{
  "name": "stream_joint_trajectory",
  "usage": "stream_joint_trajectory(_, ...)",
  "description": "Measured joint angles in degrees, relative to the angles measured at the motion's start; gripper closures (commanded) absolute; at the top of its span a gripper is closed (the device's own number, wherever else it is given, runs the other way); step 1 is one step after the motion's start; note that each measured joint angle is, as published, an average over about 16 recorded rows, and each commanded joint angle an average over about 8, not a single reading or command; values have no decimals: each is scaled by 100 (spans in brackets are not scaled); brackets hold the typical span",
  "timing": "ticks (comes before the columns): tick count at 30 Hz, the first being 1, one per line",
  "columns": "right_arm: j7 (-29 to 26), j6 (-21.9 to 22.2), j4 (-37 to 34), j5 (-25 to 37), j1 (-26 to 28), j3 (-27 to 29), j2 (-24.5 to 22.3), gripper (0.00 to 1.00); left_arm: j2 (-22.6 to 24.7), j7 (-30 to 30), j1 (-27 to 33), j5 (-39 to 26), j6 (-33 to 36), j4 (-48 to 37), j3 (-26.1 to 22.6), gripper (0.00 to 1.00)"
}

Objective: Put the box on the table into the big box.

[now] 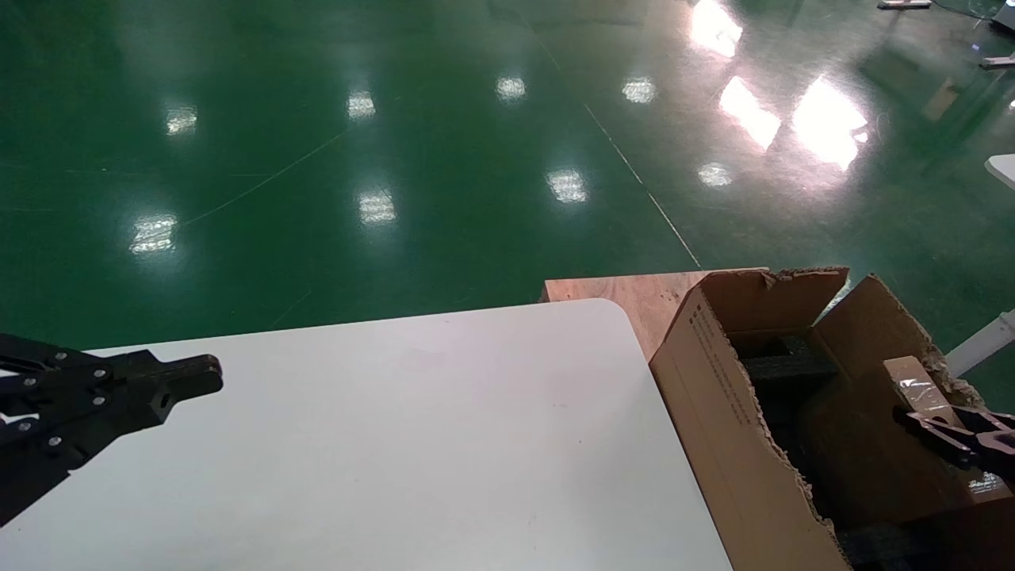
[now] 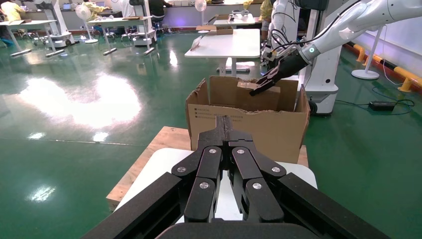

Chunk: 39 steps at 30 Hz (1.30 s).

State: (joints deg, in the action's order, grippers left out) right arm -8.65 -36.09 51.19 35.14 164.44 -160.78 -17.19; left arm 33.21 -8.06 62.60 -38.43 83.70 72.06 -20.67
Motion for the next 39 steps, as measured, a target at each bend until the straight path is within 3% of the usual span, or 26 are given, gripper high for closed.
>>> stream_joint_trajectory(1, -2, 20, 14, -8, -4, -24, 17, 100, 0, 0, 0, 0, 0, 0, 0, 93)
stream_joint_trajectory(3, -6, 55, 37, -20, -12, -62, 47, 97, 0, 0, 0, 0, 0, 0, 0, 68)
stream_joint_trajectory(8, -15, 124, 81, -36, -34, -134, 118, 37, 0, 0, 0, 1, -1, 0, 0, 6)
stream_joint_trajectory(9, -16, 133, 87, -37, -38, -143, 128, 24, 0, 0, -1, 1, -1, 0, 0, 0)
stream_joint_trajectory(11, -18, 148, 98, -36, -45, -158, 147, 2, -1, 0, -1, 1, -1, -1, 0, 0)
stream_joint_trajectory(12, -18, 153, 102, -35, -49, -163, 155, 0, -1, 0, -1, 1, -1, -1, 0, 0)
stream_joint_trajectory(39, 4, 140, 141, -23, -77, -120, 167, 0, -1, 1, -1, 1, -2, -1, 0, 0)
